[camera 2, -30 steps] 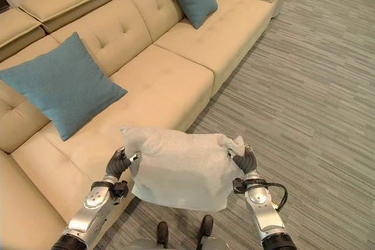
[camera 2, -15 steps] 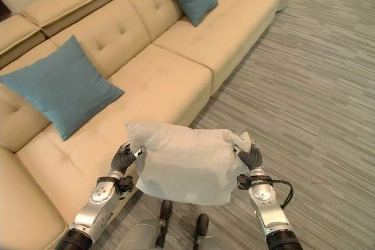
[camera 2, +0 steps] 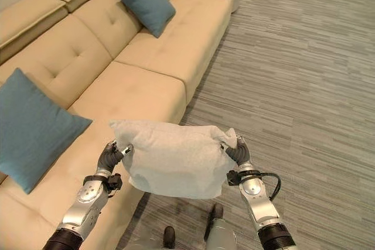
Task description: Pick up all the scattered cushions and arrange them neatly on the sofa.
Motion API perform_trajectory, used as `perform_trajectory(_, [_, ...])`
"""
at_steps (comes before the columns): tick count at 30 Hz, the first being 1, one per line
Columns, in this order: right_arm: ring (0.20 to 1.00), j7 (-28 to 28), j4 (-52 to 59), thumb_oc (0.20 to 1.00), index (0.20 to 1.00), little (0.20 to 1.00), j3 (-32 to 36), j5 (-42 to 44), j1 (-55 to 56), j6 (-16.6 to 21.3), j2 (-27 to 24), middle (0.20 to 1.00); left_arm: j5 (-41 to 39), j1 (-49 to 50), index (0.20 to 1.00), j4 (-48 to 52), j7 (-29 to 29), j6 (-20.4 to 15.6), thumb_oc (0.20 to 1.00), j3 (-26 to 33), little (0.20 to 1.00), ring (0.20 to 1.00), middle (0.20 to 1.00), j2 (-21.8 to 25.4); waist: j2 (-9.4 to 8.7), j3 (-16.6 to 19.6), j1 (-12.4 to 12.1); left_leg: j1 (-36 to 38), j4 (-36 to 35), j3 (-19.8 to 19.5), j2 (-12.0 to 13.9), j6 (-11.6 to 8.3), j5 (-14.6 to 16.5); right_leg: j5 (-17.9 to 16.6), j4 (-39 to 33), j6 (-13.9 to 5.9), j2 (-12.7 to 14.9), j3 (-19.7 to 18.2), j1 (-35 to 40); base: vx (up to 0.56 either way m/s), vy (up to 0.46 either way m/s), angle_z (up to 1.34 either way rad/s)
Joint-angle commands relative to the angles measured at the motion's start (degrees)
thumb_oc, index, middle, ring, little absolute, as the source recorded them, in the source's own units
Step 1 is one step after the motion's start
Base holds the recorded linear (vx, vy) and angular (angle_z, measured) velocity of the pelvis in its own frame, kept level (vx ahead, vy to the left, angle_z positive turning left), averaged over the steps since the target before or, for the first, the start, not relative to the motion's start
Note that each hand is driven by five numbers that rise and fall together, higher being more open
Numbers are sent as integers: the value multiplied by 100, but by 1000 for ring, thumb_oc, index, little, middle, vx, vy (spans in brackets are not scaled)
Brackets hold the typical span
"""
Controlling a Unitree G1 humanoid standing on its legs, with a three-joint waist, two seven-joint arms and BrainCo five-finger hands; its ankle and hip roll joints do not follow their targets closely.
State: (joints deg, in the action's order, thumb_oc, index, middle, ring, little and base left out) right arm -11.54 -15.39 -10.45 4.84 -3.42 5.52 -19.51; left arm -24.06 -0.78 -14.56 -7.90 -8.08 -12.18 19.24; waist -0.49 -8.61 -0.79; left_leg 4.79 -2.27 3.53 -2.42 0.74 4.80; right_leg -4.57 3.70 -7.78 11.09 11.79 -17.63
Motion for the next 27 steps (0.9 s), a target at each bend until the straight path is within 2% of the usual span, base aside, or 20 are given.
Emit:
perform_trajectory(1, [200, -1, 489, 200, 200, 200, 131, -65, -238, 396, -63, 200, 14, -246, 200, 720, 159, -575, 200, -209, 200, 200, 200, -176, -40, 319, -62, -4, 510, -31, 83, -150, 495, 5, -202, -131, -286, 66, 745, 278, -207, 40])
perform_trajectory(3, [200, 1, 506, 200, 200, 200, 142, -53, -181, 396, -104, 200, -64, -246, 200, 719, 184, -558, 200, -247, 200, 200, 200, -238, -54, 367, -17, -99, 895, -77, 190, -297, 555, 38, -310, -44, -348, 59, 908, 219, -250, 13])
perform_trajectory(4, [200, -41, 539, 200, 200, 200, 161, 36, -153, 451, -172, 200, -124, -318, 200, 686, 184, -541, 200, -324, 200, 200, 200, -307, -122, 318, -20, -526, 1816, -101, 303, -456, 324, 103, -424, 80, -386, 94, 1151, 106, -211, 8])
perform_trajectory(5, [200, -41, 539, 200, 200, 200, 164, 38, -155, 452, -173, 200, -125, -322, 200, 684, 184, -542, 200, -326, 200, 200, 200, -307, -113, 321, -8, -569, 1879, -117, 312, -461, 350, 99, -431, 85, -394, 110, 1149, 106, -243, 16])
perform_trajectory(8, [200, -115, 566, 200, 200, 200, 195, 105, -142, 448, -269, 200, -189, -376, 200, 676, 163, -541, 200, -406, 200, 200, 200, -364, -190, 226, -56, -1100, 2833, -155, 406, -538, 66, 298, -515, 290, -481, 177, 1437, 125, -170, 10])
perform_trajectory(9, [200, -144, 560, 200, 200, 200, 215, 118, -112, 426, -282, 200, -170, -417, 200, 636, 148, -521, 200, -429, 200, 200, 200, -378, -258, 181, -119, -1395, 2739, -129, 288, -444, 160, 393, -561, 312, -500, 181, 1575, 149, -124, 19])
perform_trajectory(12, [200, -151, 561, 200, 200, 200, 238, 93, -85, 422, -297, 200, -140, -412, 200, 610, 148, -512, 200, -449, 200, 200, 200, -398, -296, 171, -169, -1564, 2360, -129, 133, -357, 263, 439, -629, 281, -517, 168, 1701, 196, -67, 19])
perform_trajectory(13, [200, -185, 543, 200, 200, 200, 241, 66, -86, 419, -318, 200, -114, -423, 200, 586, 136, -495, 200, -480, 200, 200, 200, -406, -299, 176, -203, -1714, 2080, -156, 39, -324, 132, 470, -681, 266, -563, 161, 1780, 156, -4, 9])
perform_trajectory(15, [200, -212, 494, 200, 200, 200, 224, 69, -105, 424, -313, 200, -86, -427, 200, 582, 126, -488, 200, -480, 200, 200, 200, -397, -227, 188, -286, -1841, 1400, -232, 15, -335, -242, 549, -719, 268, -719, 87, 1884, 252, -1, -8])
perform_trajectory(16, [200, -290, 398, 200, 200, 200, 234, 120, -166, 428, -300, 200, -68, -412, 200, 617, 112, -502, 200, -473, 200, 200, 200, -350, -227, 132, -392, -2112, 1105, -244, 55, -420, -658, 690, -743, 312, -834, 29, 2079, 302, 17, -19])
perform_trajectory(17, [200, -242, 390, 200, 200, 200, 179, 126, -205, 419, -274, 200, -92, -379, 200, 672, 132, -517, 200, -435, 200, 200, 200, -317, -202, 188, -436, -1996, 892, -286, 77, -379, -614, 770, -704, 329, -901, -45, 2097, 236, 14, -15])
perform_trajectory(21, [200, -195, 395, 200, 200, 200, 125, 94, -172, 432, -192, 200, -61, -276, 200, 756, 140, -492, 200, -388, 200, 200, 200, -256, -226, 299, -466, -1706, 741, -345, 39, -306, -600, 957, -484, 349, -881, -79, 2188, 262, 75, -30])
perform_trajectory(23, [200, -124, 435, 200, 200, 200, 74, 48, -211, 424, -112, 200, -38, -259, 200, 832, 136, -497, 200, -345, 200, 200, 200, -191, -263, 371, -548, -1483, 764, -272, -26, -165, -409, 1091, 39, 283, -769, -129, 2167, 307, 173, -29])
perform_trajectory(24, [200, -85, 437, 200, 200, 200, 78, -6, -223, 411, -44, 200, -48, -235, 200, 855, 142, -497, 200, -310, 200, 200, 200, -170, -241, 382, -598, -1284, 750, -204, -72, -47, -267, 1063, 616, 115, -612, -111, 1991, 301, 218, -24])
perform_trajectory(25, [200, -73, 436, 200, 200, 200, 88, -27, -234, 398, -26, 200, -56, -227, 200, 877, 138, -497, 200, -321, 200, 200, 200, -155, -225, 354, -565, -1200, 761, -196, -83, -6, -233, 859, 993, 7, -549, -131, 1838, 169, 149, -1])
perform_trajectory(26, [200, -73, 436, 200, 200, 200, 88, -27, -235, 397, -25, 200, -56, -227, 200, 878, 138, -496, 200, -320, 200, 200, 200, -154, -231, 356, -571, -1207, 763, -188, -88, -1, -232, 874, 1027, 1, -539, -141, 1814, 156, 144, 4])
perform_trajectory(27, [200, -44, 494, 200, 200, 200, 109, -45, -266, 391, 15, 200, -48, -210, 200, 918, 101, -513, 200, -295, 200, 200, 200, -95, -142, 291, -479, -1054, 718, -220, -66, 81, -177, 612, 1771, -127, -536, -247, 1446, 100, 98, 16])
